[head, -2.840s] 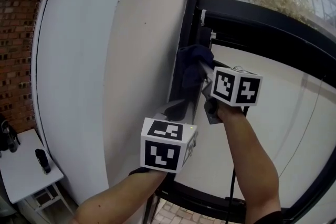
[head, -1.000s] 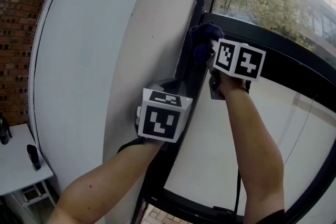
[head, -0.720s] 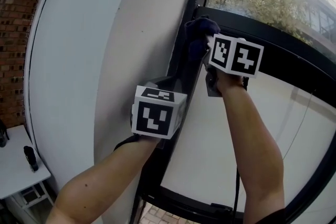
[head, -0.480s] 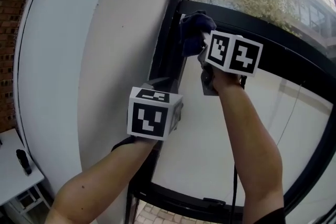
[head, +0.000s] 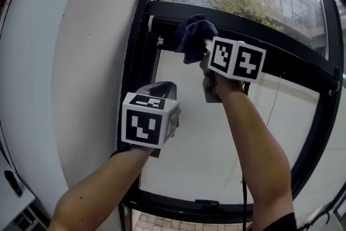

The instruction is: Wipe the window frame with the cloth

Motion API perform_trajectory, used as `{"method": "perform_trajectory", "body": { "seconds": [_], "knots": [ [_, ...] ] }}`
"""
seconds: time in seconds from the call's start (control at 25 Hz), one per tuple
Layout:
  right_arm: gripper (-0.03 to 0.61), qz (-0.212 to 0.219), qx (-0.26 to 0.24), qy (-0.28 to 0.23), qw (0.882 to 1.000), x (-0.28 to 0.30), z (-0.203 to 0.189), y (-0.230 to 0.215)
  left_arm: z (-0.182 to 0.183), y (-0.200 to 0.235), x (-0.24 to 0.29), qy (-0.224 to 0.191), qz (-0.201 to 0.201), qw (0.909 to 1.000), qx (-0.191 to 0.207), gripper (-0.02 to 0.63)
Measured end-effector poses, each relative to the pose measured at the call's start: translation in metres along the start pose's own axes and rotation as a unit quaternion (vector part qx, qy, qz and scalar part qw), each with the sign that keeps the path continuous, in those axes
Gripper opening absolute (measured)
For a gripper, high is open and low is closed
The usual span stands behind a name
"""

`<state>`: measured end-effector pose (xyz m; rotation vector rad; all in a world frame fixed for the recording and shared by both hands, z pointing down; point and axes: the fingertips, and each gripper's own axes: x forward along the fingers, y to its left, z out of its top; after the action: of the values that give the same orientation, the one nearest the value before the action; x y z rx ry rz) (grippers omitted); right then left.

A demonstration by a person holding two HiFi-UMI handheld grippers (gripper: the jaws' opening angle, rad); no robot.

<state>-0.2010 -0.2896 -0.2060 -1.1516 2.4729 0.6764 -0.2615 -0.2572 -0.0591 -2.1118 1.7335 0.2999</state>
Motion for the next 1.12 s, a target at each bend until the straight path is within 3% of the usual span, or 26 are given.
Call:
{"method": "perform_trajectory", "body": {
  "seconds": [0.12,0.4,0.52,0.64,1.12],
  "knots": [
    [0.080,-0.011,-0.009,0.004,1.000,-0.007,0.000,-0.008,0.002,-0.008,0.000,-0.002,-0.026,0.9994,-0.024,-0.006],
    [0.080,-0.048,-0.022,0.003,0.999,-0.022,0.004,-0.034,0.016,-0.011,-0.003,-0.017,-0.039,0.9990,-0.016,-0.006],
    [0.080,-0.055,-0.026,0.005,0.998,-0.026,0.005,-0.037,0.021,-0.013,-0.007,-0.027,-0.036,0.9988,-0.022,-0.006],
    [0.080,-0.059,-0.025,0.003,0.998,-0.034,0.008,-0.044,0.025,-0.022,-0.006,-0.032,-0.030,0.9990,0.000,-0.006],
    [0.081,-0.051,-0.018,-0.010,0.999,-0.080,0.016,-0.115,0.035,-0.063,0.045,-0.022,-0.001,0.9993,0.031,-0.006]
  ]
}}
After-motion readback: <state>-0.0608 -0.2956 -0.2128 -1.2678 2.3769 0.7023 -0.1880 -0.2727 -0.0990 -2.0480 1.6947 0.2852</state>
